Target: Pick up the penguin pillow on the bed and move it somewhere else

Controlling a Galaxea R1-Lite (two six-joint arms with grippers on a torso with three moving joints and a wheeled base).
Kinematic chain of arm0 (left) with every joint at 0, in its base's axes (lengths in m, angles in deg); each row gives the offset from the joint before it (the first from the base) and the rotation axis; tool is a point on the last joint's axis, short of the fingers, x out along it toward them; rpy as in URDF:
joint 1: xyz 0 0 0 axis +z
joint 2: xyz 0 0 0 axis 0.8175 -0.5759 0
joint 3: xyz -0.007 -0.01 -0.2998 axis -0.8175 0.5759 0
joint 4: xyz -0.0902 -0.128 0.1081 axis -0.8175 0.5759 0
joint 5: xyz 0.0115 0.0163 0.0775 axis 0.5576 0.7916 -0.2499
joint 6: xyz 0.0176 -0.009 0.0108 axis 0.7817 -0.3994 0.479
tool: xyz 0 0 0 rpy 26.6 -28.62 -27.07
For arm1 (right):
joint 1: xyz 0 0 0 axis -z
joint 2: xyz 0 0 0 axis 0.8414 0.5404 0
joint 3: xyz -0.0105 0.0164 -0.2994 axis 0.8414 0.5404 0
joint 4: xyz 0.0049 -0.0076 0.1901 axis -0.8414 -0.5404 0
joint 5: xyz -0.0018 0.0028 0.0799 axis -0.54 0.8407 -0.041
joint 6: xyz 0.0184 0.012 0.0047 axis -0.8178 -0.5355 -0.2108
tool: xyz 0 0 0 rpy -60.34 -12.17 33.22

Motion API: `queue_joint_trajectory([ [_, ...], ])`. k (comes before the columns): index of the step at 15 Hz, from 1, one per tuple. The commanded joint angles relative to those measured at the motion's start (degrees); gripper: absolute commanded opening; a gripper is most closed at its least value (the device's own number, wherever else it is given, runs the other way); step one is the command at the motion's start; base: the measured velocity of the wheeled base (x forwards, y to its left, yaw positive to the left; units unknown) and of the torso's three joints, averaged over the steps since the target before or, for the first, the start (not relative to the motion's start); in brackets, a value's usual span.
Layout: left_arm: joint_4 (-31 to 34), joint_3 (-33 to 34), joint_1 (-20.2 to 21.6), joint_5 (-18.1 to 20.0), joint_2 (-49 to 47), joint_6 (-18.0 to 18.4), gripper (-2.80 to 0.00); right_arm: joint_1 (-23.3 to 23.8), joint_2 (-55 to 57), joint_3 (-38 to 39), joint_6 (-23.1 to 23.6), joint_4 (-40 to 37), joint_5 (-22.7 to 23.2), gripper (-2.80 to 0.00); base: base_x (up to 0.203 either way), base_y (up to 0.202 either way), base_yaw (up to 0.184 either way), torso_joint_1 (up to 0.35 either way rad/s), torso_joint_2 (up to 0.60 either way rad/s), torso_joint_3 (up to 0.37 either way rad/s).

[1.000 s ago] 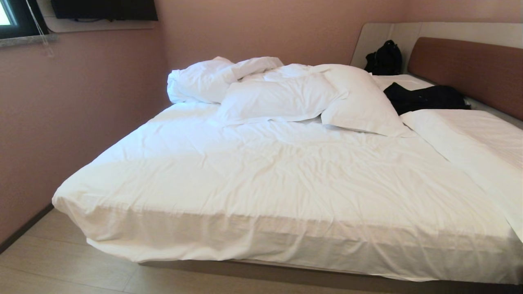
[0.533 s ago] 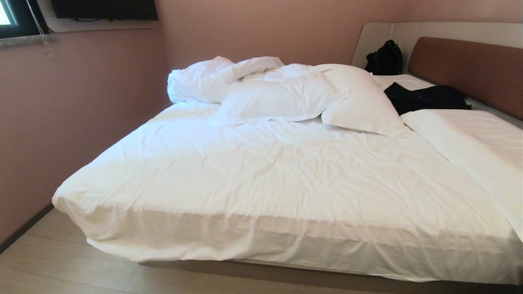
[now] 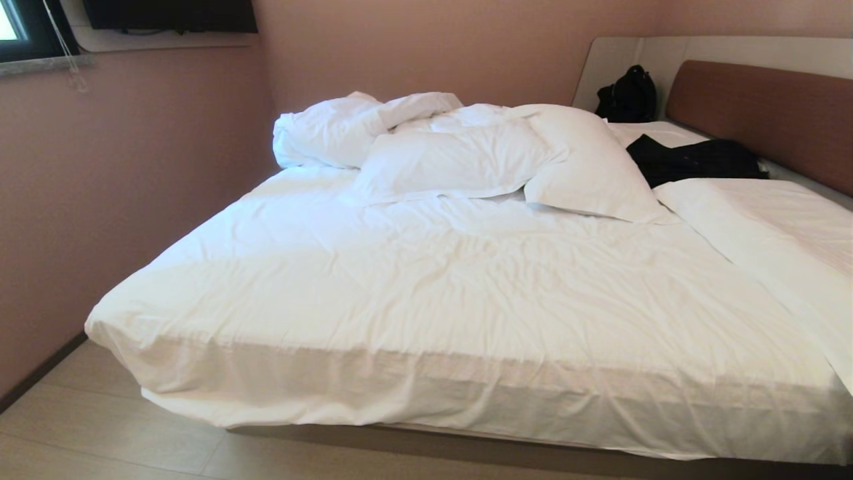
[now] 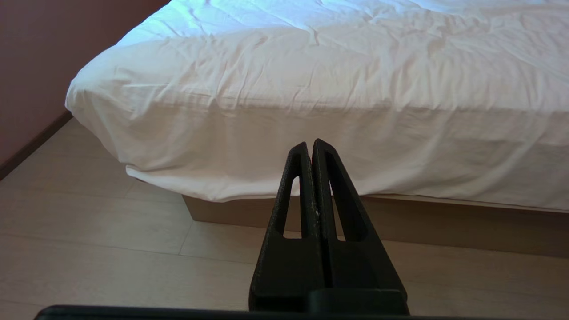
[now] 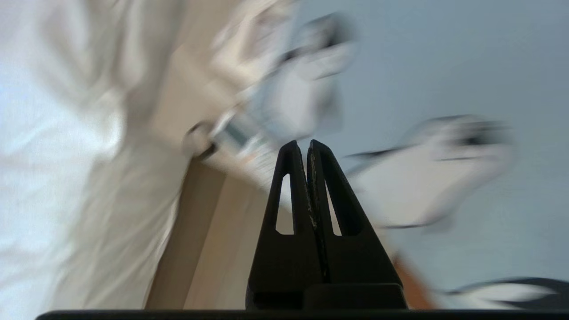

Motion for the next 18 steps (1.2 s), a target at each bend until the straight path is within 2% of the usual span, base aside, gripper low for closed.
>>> queue_joint_trajectory([
  [1,0.0,0.1,0.0,0.0,0.0,0.0,-2.80,-6.2,-6.0,3.2,-1.3,-6.0,0.2,-2.80,0.000,0.000,0.000,0.000,0.00,0.000],
  [6,0.0,0.1,0.0,0.0,0.0,0.0,-2.80,-29.7,-10.5,6.5,-16.6,-6.3,-2.6,-2.80,0.000,0.000,0.000,0.000,0.00,0.000],
  [13,0.0,0.1,0.0,0.0,0.0,0.0,-2.80,-62.9,-15.1,7.2,-39.3,-6.7,-13.8,-2.80,0.000,0.000,0.000,0.000,0.00,0.000],
  [15,0.0,0.1,0.0,0.0,0.0,0.0,-2.80,-69.8,-17.2,7.9,-43.0,-8.0,-15.0,-2.80,0.000,0.000,0.000,0.000,0.00,0.000],
  [18,0.0,0.1,0.0,0.0,0.0,0.0,-2.80,-78.9,-21.0,8.4,-43.8,-14.3,-15.4,-2.80,0.000,0.000,0.000,0.000,0.00,0.000],
])
